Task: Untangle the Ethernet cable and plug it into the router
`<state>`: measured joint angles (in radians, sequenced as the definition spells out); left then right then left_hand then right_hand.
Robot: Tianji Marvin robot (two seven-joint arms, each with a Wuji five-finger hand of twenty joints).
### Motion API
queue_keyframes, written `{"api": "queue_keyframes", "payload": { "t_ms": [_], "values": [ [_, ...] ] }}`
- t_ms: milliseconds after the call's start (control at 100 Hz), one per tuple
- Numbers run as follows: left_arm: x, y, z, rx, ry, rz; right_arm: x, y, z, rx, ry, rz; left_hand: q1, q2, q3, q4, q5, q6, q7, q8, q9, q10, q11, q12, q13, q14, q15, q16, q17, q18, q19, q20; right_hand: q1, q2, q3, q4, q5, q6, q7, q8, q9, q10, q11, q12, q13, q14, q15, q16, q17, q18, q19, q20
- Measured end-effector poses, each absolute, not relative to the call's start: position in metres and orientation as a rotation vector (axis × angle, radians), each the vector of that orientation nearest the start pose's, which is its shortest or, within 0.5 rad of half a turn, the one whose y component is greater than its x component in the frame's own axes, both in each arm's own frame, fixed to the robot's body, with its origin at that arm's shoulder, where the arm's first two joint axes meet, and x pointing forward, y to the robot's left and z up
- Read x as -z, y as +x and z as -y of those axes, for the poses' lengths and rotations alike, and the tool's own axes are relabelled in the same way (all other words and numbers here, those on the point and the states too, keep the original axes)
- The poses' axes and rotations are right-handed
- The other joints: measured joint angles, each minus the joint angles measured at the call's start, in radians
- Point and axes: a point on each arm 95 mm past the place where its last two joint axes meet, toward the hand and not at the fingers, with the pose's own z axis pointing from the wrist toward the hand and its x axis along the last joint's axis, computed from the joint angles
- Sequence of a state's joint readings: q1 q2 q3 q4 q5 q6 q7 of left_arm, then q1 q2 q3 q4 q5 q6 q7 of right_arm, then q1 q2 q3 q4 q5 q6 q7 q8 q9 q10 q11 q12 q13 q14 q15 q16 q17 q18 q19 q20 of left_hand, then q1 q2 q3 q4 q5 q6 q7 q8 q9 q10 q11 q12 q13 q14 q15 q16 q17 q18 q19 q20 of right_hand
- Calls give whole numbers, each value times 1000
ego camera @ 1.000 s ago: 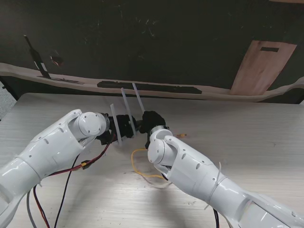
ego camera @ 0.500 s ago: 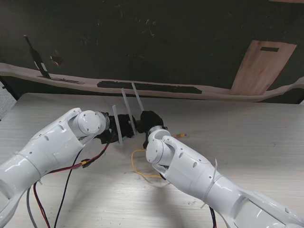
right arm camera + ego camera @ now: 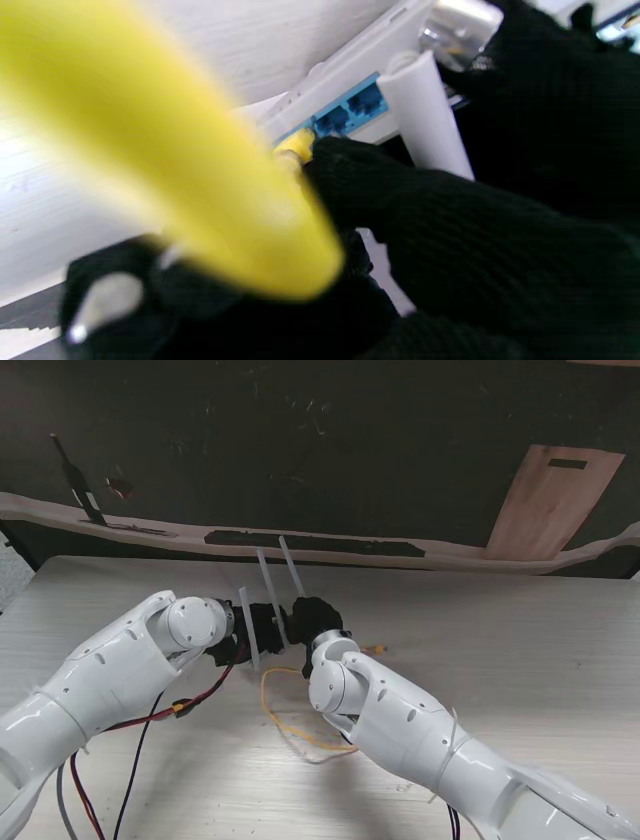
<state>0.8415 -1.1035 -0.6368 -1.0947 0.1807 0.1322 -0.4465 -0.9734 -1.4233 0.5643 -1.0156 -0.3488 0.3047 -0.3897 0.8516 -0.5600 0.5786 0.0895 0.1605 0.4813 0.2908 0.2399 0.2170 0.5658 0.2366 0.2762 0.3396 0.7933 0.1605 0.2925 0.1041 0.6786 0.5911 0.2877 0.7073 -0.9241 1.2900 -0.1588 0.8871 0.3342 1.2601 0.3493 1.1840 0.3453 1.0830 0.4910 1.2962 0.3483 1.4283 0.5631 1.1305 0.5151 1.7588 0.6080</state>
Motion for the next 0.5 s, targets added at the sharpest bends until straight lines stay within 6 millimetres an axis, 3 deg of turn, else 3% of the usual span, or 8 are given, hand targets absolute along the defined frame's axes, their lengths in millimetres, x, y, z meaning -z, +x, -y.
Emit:
{"api": "queue_keyframes", "payload": {
  "t_ms": [70, 110, 170, 200, 210, 300, 500],
  "values": [
    [318, 525, 50, 1337, -1932, -1852, 336, 491, -182, -1652, 1536, -1243, 0, 0, 0, 0, 0, 0, 0, 0, 0, 0, 0, 0, 1, -1, 0, 0, 2, 0, 0, 0, -81, 46, -35, -10, -48, -9, 1, -20, -77, 29, -23, -28, -14, 20, -140, -88, -31, 55, -79, -94],
    [318, 524, 50, 1338, -1934, -1844, 335, 490, -181, -1654, 1535, -1241, 0, 0, 0, 0, 0, -2, 0, 0, 0, 0, 2, 0, 2, -2, 0, 0, 2, 0, 0, 0, -127, 78, -45, 37, -75, -10, -24, 8, -120, 46, -39, -36, -22, 27, -192, -121, -47, 85, -113, -151],
    [318, 523, 51, 1336, -1929, -1836, 333, 488, -179, -1656, 1530, -1240, 0, 0, 0, 0, 0, -8, 0, 0, 0, -5, 4, 0, 2, -6, 0, 0, 2, -6, 0, 0, -163, 99, -58, 61, -137, -11, -63, 37, -169, 69, -64, -48, -26, 37, -264, -171, -67, 103, -156, -213],
    [319, 522, 51, 1334, -1927, -1833, 332, 487, -178, -1656, 1525, -1239, 0, -1, 0, 0, 0, -15, 0, 1, 0, -12, 4, 0, 2, -10, 0, 0, 2, -11, 0, 0, -180, 108, -69, 61, -180, -26, -134, 35, -190, 74, -71, -49, -29, 39, -296, -186, -73, 108, -178, -234],
    [319, 522, 51, 1333, -1926, -1832, 332, 487, -177, -1656, 1523, -1238, 0, -5, 0, 0, 0, -17, 0, 2, 1, -13, 6, 2, 3, -12, 0, 0, 3, -14, 0, 0, -189, 109, -78, 61, -220, -60, -218, 12, -199, 78, -79, -49, -32, 39, -312, -190, -78, 110, -188, -245],
    [319, 521, 51, 1326, -1917, -1825, 330, 486, -172, -1659, 1517, -1227, -2, -9, 0, 0, 1, -35, 2, 13, 1, -30, 19, 5, 11, -28, 0, 0, 12, -30, 0, 0, -224, 113, -102, 61, -278, -120, -320, 4, -244, 84, -95, -49, -57, 52, -371, -212, -119, 114, -223, -269],
    [319, 519, 52, 1304, -1908, -1807, 325, 480, -164, -1677, 1498, -1205, -22, -10, -1, 0, 2, -81, 13, 15, 5, -78, 30, 5, 13, -71, 1, 1, 23, -80, 0, 0, -276, 123, -163, 50, -330, -168, -332, 1, -335, 88, -137, -49, -157, 79, -449, -220, -244, 119, -269, -270]
  ]
}}
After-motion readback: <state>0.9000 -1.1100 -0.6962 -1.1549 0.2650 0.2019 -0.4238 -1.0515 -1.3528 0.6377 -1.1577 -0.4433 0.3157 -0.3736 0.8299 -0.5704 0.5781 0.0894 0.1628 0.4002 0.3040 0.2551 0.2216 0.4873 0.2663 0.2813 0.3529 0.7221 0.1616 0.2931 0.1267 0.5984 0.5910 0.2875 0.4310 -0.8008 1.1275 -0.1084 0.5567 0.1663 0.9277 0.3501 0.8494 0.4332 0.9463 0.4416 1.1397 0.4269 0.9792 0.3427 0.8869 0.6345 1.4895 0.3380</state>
